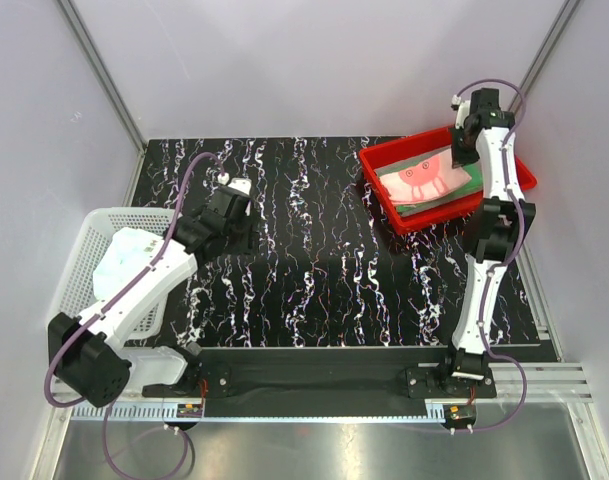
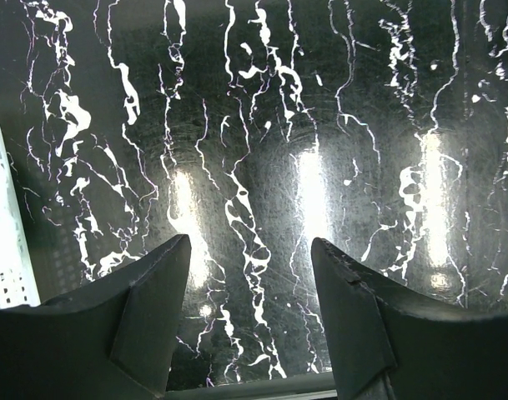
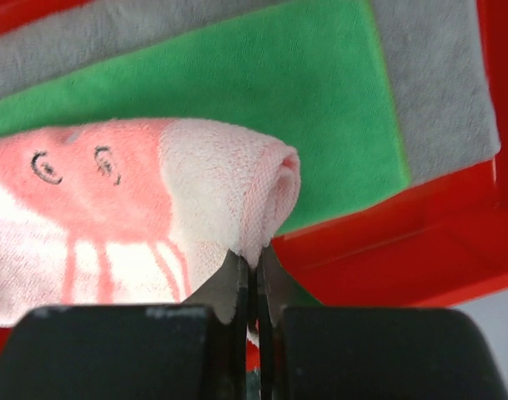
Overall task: Fold and stack the towels
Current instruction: Neatly place the folded towel into the bin
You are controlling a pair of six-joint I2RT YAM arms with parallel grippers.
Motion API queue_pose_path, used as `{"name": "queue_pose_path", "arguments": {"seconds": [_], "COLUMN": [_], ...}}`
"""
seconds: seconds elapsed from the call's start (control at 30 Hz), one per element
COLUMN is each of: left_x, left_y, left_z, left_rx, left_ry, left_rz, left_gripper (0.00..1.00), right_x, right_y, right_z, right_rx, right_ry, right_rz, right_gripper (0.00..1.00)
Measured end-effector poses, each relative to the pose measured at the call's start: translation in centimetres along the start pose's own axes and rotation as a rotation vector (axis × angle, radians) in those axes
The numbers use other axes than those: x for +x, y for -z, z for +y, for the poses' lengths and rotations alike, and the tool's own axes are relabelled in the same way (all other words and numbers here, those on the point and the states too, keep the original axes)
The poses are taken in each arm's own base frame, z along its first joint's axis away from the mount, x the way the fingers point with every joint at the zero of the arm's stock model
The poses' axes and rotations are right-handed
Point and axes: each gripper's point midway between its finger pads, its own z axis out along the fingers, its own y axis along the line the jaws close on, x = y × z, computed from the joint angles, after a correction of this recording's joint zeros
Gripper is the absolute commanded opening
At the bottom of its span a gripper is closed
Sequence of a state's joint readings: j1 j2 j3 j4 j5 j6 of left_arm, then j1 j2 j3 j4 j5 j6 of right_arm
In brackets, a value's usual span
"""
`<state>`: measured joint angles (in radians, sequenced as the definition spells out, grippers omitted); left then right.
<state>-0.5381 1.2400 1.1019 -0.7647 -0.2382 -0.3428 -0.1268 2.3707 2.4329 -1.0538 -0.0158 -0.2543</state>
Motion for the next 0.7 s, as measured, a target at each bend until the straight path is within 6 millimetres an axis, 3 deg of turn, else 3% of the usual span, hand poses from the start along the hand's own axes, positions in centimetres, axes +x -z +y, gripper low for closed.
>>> {"name": "queue_pose_path", "arguments": {"seconds": [0.13, 0.2, 0.23, 0.27, 0.33, 0.37, 0.4, 0.53, 0.6, 0.63, 0.7], "left_x": [0.3, 0.4, 0.5, 0.5, 0.6, 0.6, 0.7, 0.4, -0.4, -1.8, -3.2], "left_y": [-0.5, -0.7, -0.9, -1.0, -1.2, -1.2, -1.3, -1.2, -0.9, -0.5, -0.1], "left_z": [0.1, 0.1, 0.2, 0.2, 0.2, 0.2, 0.2, 0.2, 0.5, 0.7, 2.0], "left_rx": [-0.009, -0.012, -0.014, -0.017, -0.017, -0.019, -0.019, -0.022, -0.027, -0.031, -0.053], "left_ry": [-0.006, -0.009, -0.009, -0.009, -0.010, -0.009, -0.009, 0.007, 0.030, 0.059, 0.103], "left_rz": [0.018, 0.027, 0.030, 0.034, 0.041, 0.043, 0.044, 0.038, 0.022, -0.016, -0.042], "left_gripper": [0.65, 0.65, 0.65, 0.65, 0.65, 0.65, 0.66, 0.66, 0.66, 0.66, 0.66], "right_x": [-1.3, -1.8, -2.0, -2.1, -2.5, -2.8, -3.0, -2.8, -2.6, -2.9, -4.0], "right_y": [-1.6, -2.3, -2.7, -3.0, -3.6, -3.8, -4.0, -4.4, -3.6, -1.4, 1.2], "right_z": [-0.8, -0.9, -1.0, -1.1, -1.6, -1.9, -2.2, -2.5, -2.1, -1.9, -0.7], "right_rx": [0.017, 0.021, 0.024, 0.027, 0.054, 0.071, 0.088, 0.115, 0.108, 0.100, 0.055], "right_ry": [0.037, 0.053, 0.059, 0.063, 0.071, 0.071, 0.064, 0.015, -0.027, -0.068, -0.136], "right_rz": [-0.036, -0.051, -0.060, -0.067, -0.085, -0.098, -0.108, -0.114, -0.116, -0.136, -0.200], "right_gripper": [0.02, 0.14, 0.26, 0.55, 0.63, 0.75, 0.96, 1.00, 1.00, 1.00, 1.00]}}
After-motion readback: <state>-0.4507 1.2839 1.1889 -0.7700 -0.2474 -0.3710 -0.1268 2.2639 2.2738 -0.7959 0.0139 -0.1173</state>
